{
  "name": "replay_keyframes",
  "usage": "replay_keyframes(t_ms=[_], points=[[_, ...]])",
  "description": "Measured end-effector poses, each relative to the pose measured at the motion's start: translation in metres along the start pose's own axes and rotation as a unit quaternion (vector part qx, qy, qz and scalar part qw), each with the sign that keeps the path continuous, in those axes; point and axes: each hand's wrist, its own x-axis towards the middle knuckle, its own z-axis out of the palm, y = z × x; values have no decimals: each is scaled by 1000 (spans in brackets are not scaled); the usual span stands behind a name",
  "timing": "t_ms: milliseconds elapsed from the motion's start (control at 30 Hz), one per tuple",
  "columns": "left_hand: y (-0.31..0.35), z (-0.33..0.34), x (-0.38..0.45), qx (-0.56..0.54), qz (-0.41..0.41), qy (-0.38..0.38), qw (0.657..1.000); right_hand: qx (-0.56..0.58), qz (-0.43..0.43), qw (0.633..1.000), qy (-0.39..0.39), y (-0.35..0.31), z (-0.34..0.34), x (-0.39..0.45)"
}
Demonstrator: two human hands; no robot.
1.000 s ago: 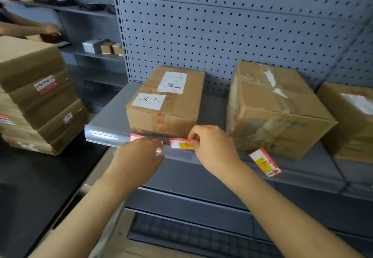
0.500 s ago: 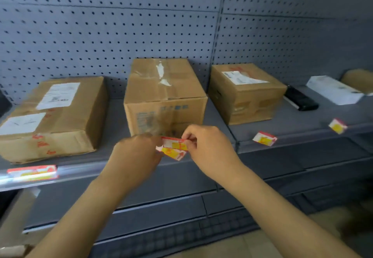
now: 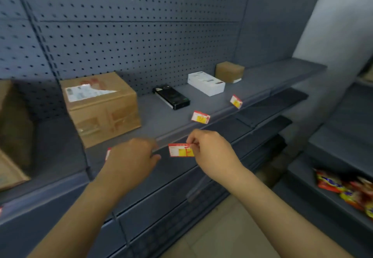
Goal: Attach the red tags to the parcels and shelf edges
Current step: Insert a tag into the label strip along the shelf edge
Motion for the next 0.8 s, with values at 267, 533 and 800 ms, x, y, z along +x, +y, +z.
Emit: replay_keyframes(t_ms=[267, 533, 800], points=[[100, 30, 117, 3, 103, 5, 995, -40, 91, 994, 35, 129, -36, 32], [196, 54, 242, -21, 185, -8, 982, -62, 154, 984, 65, 243, -76, 82], [282, 91, 330, -11, 213, -26, 977, -58, 176, 981, 56, 361, -105, 118]])
